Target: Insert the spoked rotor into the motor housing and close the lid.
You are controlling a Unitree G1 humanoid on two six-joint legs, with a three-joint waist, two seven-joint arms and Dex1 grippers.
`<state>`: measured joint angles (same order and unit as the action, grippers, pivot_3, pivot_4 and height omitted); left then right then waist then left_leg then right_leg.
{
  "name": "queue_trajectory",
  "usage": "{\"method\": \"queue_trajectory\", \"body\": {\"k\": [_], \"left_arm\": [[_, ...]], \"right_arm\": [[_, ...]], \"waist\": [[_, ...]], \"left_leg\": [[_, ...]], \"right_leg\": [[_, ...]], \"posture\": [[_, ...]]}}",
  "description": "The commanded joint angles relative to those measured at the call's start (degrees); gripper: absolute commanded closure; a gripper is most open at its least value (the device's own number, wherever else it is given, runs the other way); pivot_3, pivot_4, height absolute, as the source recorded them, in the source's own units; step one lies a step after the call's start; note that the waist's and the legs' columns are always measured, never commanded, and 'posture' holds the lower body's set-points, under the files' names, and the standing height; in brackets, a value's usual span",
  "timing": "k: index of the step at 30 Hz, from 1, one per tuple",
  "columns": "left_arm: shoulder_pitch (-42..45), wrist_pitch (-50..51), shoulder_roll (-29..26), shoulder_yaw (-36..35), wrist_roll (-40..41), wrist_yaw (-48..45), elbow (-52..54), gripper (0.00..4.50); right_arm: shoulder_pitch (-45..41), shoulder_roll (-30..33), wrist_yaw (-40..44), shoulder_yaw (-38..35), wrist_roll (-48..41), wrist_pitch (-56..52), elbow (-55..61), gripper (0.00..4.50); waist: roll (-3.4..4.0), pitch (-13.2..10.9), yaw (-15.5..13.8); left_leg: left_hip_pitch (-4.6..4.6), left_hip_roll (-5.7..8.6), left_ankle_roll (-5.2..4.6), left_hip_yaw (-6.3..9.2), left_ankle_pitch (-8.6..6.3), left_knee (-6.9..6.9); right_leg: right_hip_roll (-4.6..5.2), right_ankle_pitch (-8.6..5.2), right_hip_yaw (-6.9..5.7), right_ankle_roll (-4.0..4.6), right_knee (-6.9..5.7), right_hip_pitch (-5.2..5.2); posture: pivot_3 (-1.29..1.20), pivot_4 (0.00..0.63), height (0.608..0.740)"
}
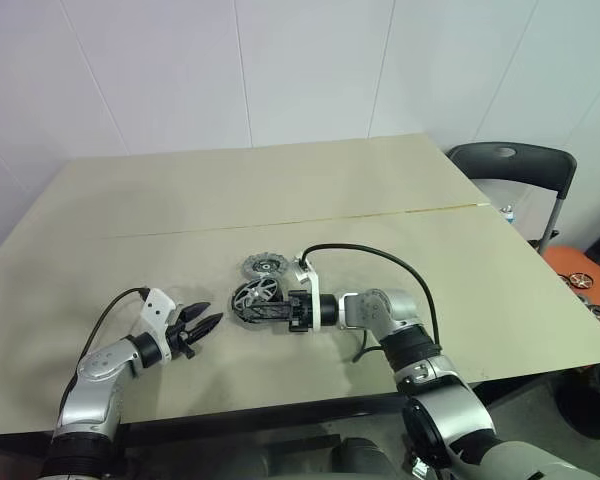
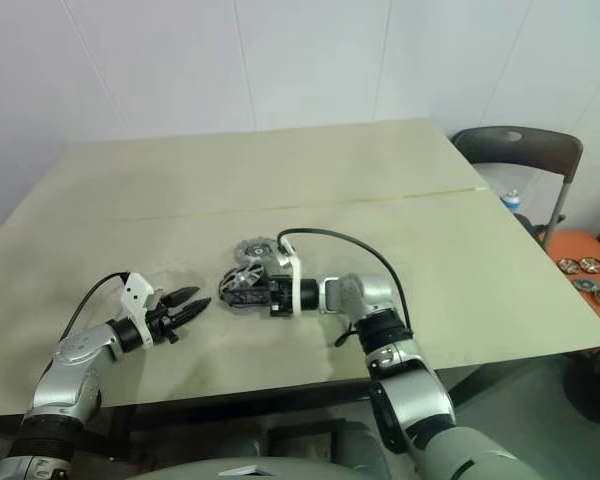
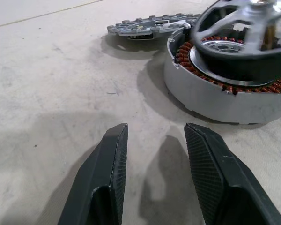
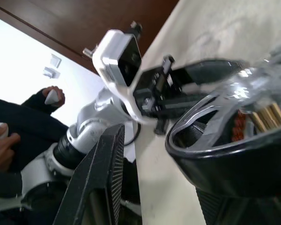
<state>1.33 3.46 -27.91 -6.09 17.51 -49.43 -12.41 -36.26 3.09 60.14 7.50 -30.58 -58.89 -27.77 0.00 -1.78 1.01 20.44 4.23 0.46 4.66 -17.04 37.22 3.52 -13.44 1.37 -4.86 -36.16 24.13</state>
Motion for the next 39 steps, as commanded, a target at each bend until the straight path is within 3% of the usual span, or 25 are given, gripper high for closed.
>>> {"method": "queue_trajectory", "body": {"k": [1,10,16,26,39], "left_arm": [[0.74,-0.77,-0.11,-0.48,0.13,0.13,0.38,2.45],[1.30,-0.85,0.19,0.16,-0.05,-0.02,-0.19,2.45],[1.14,-0.80,0.20,0.17,0.02,0.18,0.15,2.45],[0.94,-0.65,0.17,0.12,0.08,0.50,0.33,2.45],[1.05,-0.47,0.43,0.45,0.10,0.63,0.94,2.45]], "right_arm": [[-0.50,0.18,0.77,-0.15,-1.31,-0.28,2.61,2.39],[-1.12,-3.76,-1.54,-2.68,-1.96,2.92,0.86,2.39],[-1.80,-4.97,-2.01,-3.44,-1.75,3.85,-0.23,4.34],[-3.00,-6.20,-0.11,-5.24,-4.31,6.24,-0.07,4.35],[-5.94,-8.90,-4.44,-5.70,2.10,18.25,-11.06,4.35]], "waist": [[0.00,0.00,0.00],[0.00,0.00,0.01],[0.00,0.00,-0.04],[0.00,0.00,0.00],[0.00,0.00,0.11]], "left_leg": [[0.00,0.00,0.00,0.00,0.00,0.00],[-0.01,-0.01,0.00,0.00,0.00,-0.01],[-0.01,0.00,0.00,0.00,0.00,0.00],[-0.02,0.00,0.00,0.00,0.00,0.00],[-0.03,0.01,0.01,0.00,0.00,-0.01]], "right_leg": [[0.00,0.00,0.00,0.00,0.00,0.00],[-0.01,0.00,0.00,0.00,-0.01,0.00],[0.00,0.00,-0.01,0.00,0.00,-0.01],[-0.01,0.00,-0.01,0.00,0.00,-0.01],[-0.01,0.00,0.00,0.00,-0.02,0.00]], "posture": [[0.00,0.000,0.740],[0.00,0.000,0.740],[0.00,0.000,0.740],[0.00,0.000,0.740],[0.00,0.000,0.740]]}}
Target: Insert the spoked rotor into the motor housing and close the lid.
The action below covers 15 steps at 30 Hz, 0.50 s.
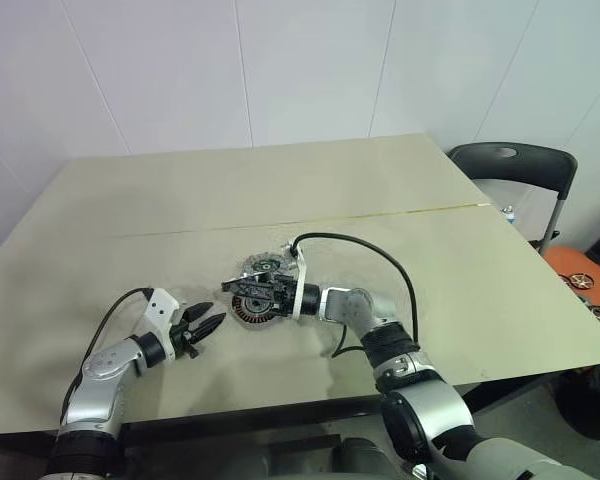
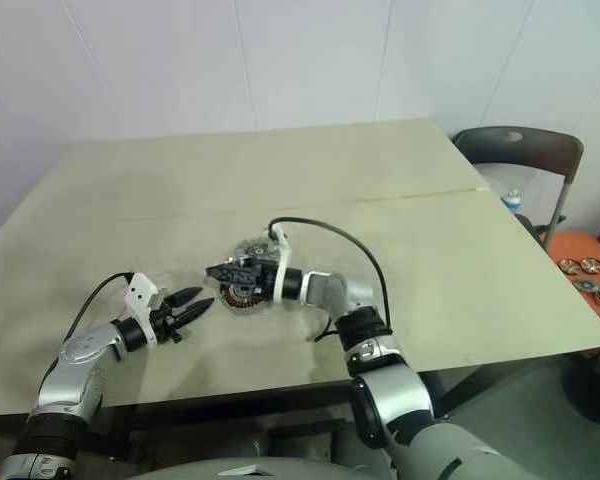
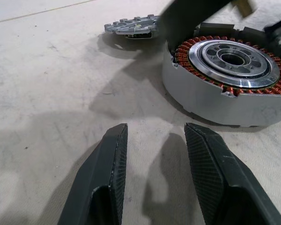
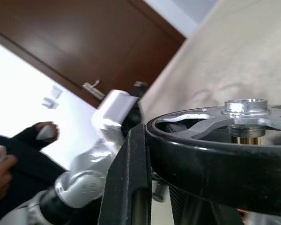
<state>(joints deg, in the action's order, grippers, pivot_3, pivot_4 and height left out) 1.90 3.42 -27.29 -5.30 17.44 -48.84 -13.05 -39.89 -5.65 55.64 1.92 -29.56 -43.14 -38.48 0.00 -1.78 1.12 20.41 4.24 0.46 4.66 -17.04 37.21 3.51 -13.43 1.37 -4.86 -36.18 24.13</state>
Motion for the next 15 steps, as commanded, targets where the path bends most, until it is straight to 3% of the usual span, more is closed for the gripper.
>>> {"method": "queue_trajectory", "body": {"k": [1,10,15], "left_arm": [[0.46,-0.42,-0.18,-0.35,0.17,0.05,1.60,2.45],[0.38,-0.43,-0.16,-0.37,0.21,0.15,1.61,2.45],[0.33,-0.47,-0.21,-0.39,0.23,0.12,1.62,2.45]], "right_arm": [[-2.42,-0.11,0.15,-0.05,1.32,2.85,-0.66,4.35],[-2.96,0.40,0.75,-0.35,2.58,4.11,-2.42,4.35],[-2.91,1.44,2.05,0.22,2.27,1.91,-0.44,2.68]], "waist": [[0.00,0.00,0.00],[0.00,0.00,-0.03],[0.00,0.00,-0.07]], "left_leg": [[-0.02,-0.01,0.00,0.00,0.00,0.00],[-0.04,0.00,0.01,0.00,0.01,0.02],[-0.02,0.00,0.01,0.00,0.01,0.02]], "right_leg": [[-0.01,0.00,0.00,0.00,-0.01,-0.01],[-0.01,0.00,0.00,0.00,-0.04,-0.02],[0.00,0.00,0.00,0.00,-0.03,-0.02]], "posture": [[0.00,0.000,0.740],[0.00,0.000,0.740],[0.00,0.000,0.740]]}}
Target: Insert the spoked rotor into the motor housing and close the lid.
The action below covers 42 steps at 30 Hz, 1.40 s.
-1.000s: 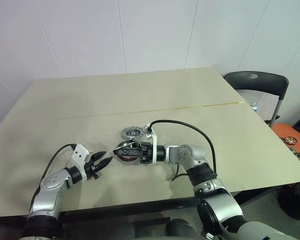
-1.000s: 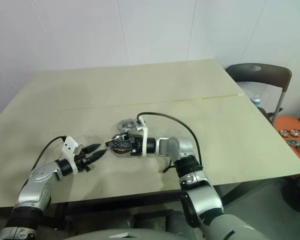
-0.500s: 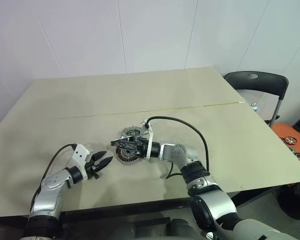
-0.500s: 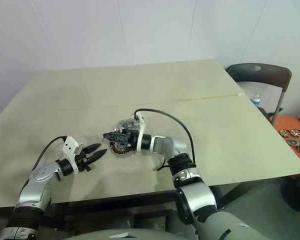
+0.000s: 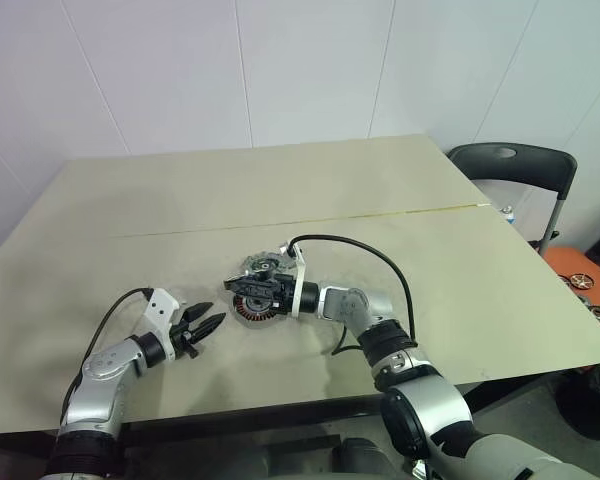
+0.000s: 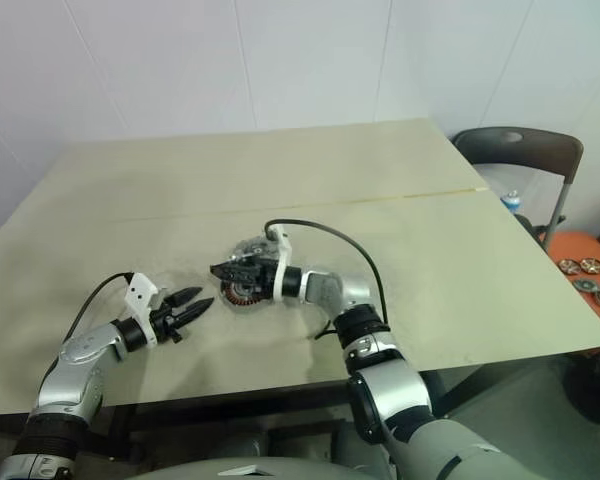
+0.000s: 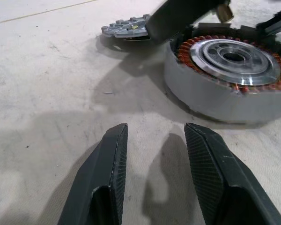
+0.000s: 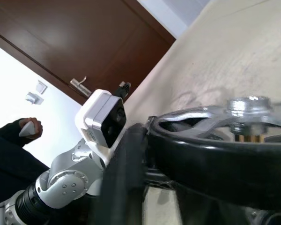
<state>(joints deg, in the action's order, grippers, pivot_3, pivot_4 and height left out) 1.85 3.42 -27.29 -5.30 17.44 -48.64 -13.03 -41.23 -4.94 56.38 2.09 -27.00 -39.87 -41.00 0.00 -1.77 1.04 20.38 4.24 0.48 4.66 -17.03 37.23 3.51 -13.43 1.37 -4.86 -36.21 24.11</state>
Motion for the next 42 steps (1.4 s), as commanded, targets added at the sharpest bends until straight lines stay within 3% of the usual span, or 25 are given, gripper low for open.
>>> {"method": "queue_trajectory", "body": {"k": [1,2,16,27,35,42], "left_arm": [[0.34,-0.48,-0.20,-0.38,0.22,-0.07,1.65,2.45],[0.32,-0.47,-0.20,-0.38,0.22,-0.05,1.66,2.45],[0.48,-0.42,-0.38,-0.37,0.15,-0.29,1.30,2.45],[0.43,-0.47,-0.15,-0.23,0.06,-0.18,1.29,2.45],[0.24,-0.47,0.00,-0.10,-0.04,-0.07,1.39,2.45],[0.21,-0.57,0.05,-0.11,-0.11,-0.14,1.23,2.45]], "right_arm": [[-1.52,1.09,1.86,0.17,-0.60,-2.18,2.70,2.39],[-1.46,1.57,2.49,0.30,-0.95,-3.21,3.40,2.02],[-0.43,5.22,5.26,2.41,-0.95,-8.52,7.60,2.02],[-0.84,0.11,-7.28,1.07,3.60,-2.42,2.52,2.02],[-0.97,0.55,-5.28,0.30,2.65,-3.87,2.76,4.26],[-1.43,-0.05,-2.40,-5.09,-4.28,-7.65,4.85,4.48]], "waist": [[0.00,0.00,0.01],[0.00,0.00,0.01],[0.00,0.00,0.04],[-0.07,0.09,0.14],[-0.03,0.09,0.15],[-0.06,0.09,-0.22]], "left_leg": [[0.00,0.00,0.00,0.00,0.00,0.00],[0.02,0.00,0.00,0.00,0.00,-0.01],[0.01,-0.01,0.00,0.00,0.00,-0.01],[-0.05,-0.01,0.01,0.00,0.00,-0.01],[-1.02,-0.08,0.04,0.15,0.01,-0.07],[-0.82,0.02,0.00,0.18,0.00,-0.01]], "right_leg": [[0.00,0.00,0.00,0.00,0.01,0.00],[0.00,0.00,0.00,0.00,0.02,0.00],[0.00,0.00,0.00,0.00,0.01,0.01],[-0.01,0.00,0.01,0.00,-0.01,-0.02],[-0.26,0.04,0.03,0.11,0.00,-0.89],[-0.19,0.05,0.01,0.09,0.10,-0.76]], "posture": [[0.00,0.000,0.740],[0.00,0.000,0.740],[0.00,0.000,0.740],[0.00,0.000,0.740],[0.00,0.000,0.740],[0.00,0.000,0.740]]}}
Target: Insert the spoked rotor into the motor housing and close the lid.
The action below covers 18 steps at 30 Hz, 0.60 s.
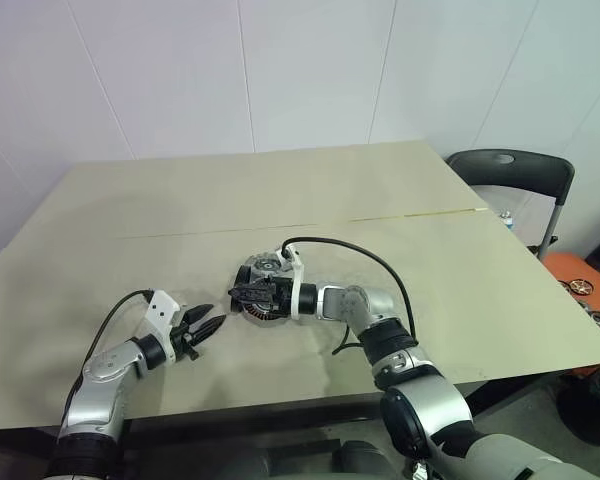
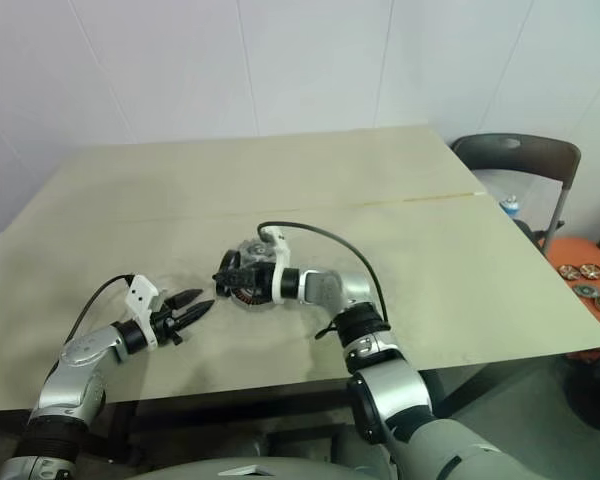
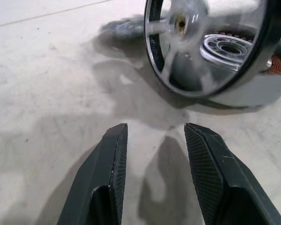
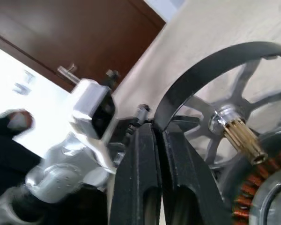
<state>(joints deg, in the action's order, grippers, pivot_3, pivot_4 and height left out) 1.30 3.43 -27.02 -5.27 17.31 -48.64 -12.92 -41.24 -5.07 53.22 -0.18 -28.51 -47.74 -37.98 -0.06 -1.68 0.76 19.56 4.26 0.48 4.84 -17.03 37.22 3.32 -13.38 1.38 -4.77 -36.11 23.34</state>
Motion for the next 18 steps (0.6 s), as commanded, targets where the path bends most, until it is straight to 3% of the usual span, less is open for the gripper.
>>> {"method": "queue_trajectory", "body": {"k": [1,10,18], "left_arm": [[0.77,-0.59,-0.21,-0.14,0.02,-0.15,1.09,2.45],[0.80,-0.60,-0.18,-0.11,-0.05,-0.27,0.82,2.45],[0.74,-0.57,-0.07,-0.27,-0.13,-0.23,0.85,2.45]], "right_arm": [[-1.46,0.12,0.60,-3.01,-2.73,0.50,1.58,4.48],[-2.94,0.81,1.01,-9.48,-9.19,-4.29,1.75,4.48],[-0.69,2.65,1.44,-6.93,-7.12,-4.02,0.82,4.48]], "waist": [[0.00,0.00,0.12],[0.03,-0.02,0.17],[0.05,-0.03,0.30]], "left_leg": [[0.00,0.00,-0.01,-0.01,-0.01,-0.06],[0.19,0.00,-0.01,-0.01,-0.02,-0.13],[0.19,-0.03,-0.01,-0.02,-0.02,-0.15]], "right_leg": [[0.03,0.00,0.00,0.00,0.00,0.02],[0.06,0.00,0.02,0.01,0.04,0.20],[0.05,-0.01,0.02,0.01,0.05,0.21]], "posture": [[0.00,0.000,0.740],[0.00,0.000,0.740],[0.00,0.000,0.740]]}}
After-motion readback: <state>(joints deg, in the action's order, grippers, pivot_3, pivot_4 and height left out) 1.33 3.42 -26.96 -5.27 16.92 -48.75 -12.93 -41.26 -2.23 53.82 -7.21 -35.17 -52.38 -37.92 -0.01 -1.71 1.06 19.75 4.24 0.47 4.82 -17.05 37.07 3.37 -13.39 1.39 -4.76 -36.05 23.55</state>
